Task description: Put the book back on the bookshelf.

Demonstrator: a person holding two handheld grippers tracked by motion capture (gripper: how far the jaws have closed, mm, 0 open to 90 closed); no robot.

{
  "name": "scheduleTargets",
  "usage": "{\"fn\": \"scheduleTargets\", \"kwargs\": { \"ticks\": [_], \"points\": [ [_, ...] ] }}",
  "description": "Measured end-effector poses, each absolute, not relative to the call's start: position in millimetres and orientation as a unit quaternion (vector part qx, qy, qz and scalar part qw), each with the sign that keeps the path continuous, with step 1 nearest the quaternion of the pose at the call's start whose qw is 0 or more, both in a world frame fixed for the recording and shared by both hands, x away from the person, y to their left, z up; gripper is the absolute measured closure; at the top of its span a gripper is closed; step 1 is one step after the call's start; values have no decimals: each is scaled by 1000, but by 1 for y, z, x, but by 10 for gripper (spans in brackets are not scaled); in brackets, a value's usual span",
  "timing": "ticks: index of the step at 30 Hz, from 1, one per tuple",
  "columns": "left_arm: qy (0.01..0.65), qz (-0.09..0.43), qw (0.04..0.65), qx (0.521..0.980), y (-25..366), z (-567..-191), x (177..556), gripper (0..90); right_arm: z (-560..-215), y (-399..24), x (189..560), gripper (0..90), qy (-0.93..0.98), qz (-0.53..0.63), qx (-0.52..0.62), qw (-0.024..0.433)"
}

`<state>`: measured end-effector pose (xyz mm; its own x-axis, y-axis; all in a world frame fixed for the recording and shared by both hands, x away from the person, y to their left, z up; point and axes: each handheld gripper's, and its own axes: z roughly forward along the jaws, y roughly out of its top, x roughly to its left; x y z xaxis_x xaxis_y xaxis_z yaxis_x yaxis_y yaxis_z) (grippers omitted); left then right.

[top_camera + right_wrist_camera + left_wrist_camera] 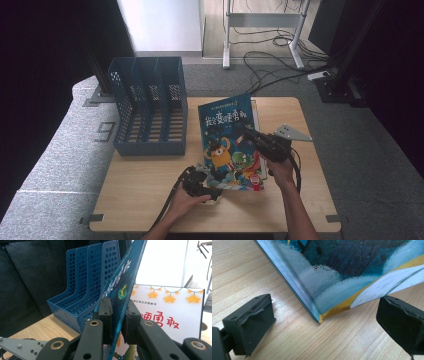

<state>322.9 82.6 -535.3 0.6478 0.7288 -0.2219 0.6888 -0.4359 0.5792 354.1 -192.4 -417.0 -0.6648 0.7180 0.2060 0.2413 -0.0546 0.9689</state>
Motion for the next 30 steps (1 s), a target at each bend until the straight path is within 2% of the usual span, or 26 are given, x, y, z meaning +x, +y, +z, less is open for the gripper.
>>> {"fn": "scheduleTargets", "kwargs": {
  "ticks": [30],
  "points": [
    [423,53,310,850,81,-535,324,17,-420,-197,350,790,653,639,353,202]
  ]
}}
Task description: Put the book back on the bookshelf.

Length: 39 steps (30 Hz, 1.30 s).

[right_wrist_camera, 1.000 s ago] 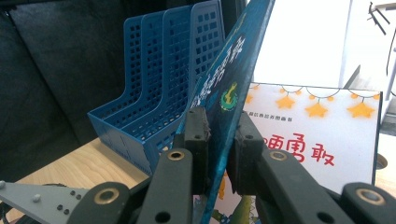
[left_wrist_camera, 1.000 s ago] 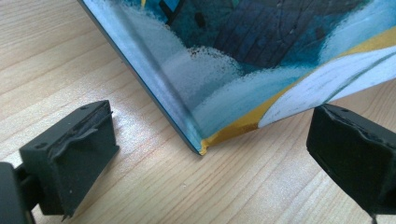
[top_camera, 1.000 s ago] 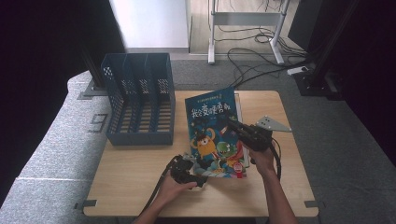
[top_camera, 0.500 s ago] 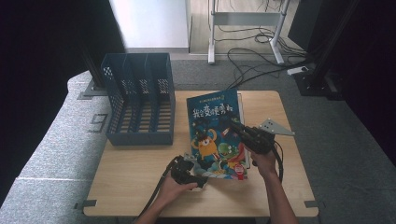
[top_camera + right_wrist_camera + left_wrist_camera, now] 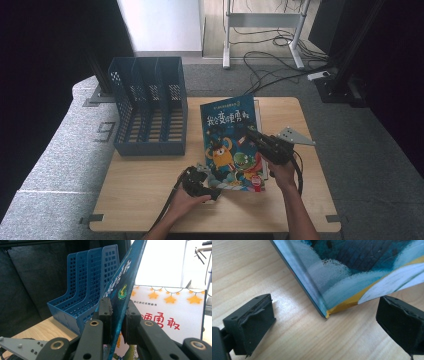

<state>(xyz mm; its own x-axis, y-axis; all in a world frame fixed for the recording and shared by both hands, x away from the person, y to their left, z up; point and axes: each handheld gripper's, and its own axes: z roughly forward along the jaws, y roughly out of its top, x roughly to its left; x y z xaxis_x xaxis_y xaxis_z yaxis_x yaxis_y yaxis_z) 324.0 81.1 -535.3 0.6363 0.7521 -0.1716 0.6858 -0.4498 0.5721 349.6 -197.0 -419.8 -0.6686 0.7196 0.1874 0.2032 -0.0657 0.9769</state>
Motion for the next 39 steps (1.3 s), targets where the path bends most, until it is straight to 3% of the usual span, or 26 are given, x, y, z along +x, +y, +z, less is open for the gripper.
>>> {"fn": "scheduleTargets", "kwargs": {
  "ticks": [39],
  "points": [
    [425,57,302,851,81,-534,329,47,-431,-207,345,794,627,665,347,211]
  ]
}}
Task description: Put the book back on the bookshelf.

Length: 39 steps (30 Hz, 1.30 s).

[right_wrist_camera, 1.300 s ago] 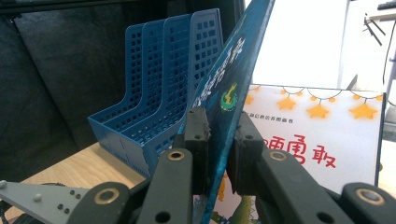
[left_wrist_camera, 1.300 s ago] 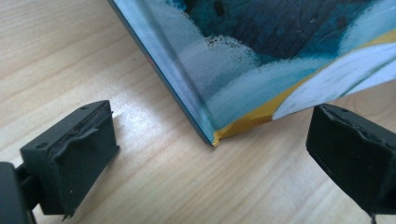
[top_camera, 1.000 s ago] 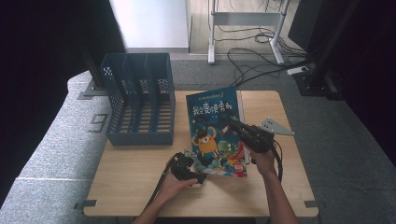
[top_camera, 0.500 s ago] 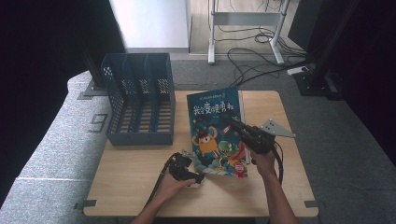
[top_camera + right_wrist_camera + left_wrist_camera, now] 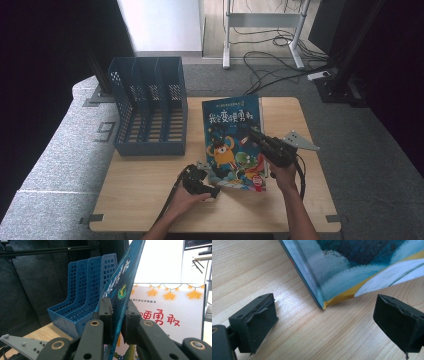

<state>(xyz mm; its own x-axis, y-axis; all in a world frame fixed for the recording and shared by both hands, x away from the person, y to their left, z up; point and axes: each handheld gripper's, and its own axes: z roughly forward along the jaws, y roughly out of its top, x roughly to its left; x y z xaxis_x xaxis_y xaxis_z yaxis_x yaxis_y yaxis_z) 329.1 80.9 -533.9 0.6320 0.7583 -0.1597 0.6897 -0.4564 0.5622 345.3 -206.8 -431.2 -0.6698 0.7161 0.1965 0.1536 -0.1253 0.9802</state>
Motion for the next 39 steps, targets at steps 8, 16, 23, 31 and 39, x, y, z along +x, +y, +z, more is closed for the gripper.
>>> {"fn": "scheduleTargets", "kwargs": {
  "ticks": [8,16,23,31,39],
  "points": [
    [423,66,299,853,76,-535,330,46,-429,-205,345,793,630,662,345,213],
    [426,74,298,851,74,-536,333,31,-426,-203,345,794,633,659,343,216],
    [438,72,304,843,77,-536,341,32,-421,-197,344,799,632,663,326,233],
    [435,75,304,844,76,-536,342,31,-423,-199,340,800,630,670,315,236],
    [434,75,304,845,76,-536,341,35,-427,-203,338,800,628,674,307,240]
  ]
}}
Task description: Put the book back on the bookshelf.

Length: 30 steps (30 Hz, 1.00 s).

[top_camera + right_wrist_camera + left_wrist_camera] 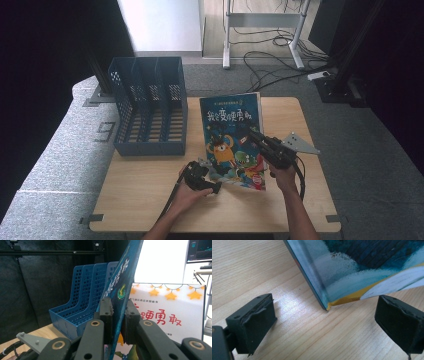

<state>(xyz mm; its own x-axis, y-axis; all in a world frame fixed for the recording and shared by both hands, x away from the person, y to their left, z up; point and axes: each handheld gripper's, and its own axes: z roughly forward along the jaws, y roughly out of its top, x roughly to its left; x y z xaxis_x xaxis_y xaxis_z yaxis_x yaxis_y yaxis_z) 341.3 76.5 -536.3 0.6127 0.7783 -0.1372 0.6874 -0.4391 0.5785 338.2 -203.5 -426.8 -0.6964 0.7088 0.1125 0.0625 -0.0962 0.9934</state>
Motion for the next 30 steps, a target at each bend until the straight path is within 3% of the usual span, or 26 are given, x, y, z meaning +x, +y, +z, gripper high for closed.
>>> {"fn": "scheduleTargets", "kwargs": {
  "ticks": [30],
  "points": [
    [445,75,312,836,82,-536,342,60,-437,-224,321,801,629,677,309,225]
  ]
}}
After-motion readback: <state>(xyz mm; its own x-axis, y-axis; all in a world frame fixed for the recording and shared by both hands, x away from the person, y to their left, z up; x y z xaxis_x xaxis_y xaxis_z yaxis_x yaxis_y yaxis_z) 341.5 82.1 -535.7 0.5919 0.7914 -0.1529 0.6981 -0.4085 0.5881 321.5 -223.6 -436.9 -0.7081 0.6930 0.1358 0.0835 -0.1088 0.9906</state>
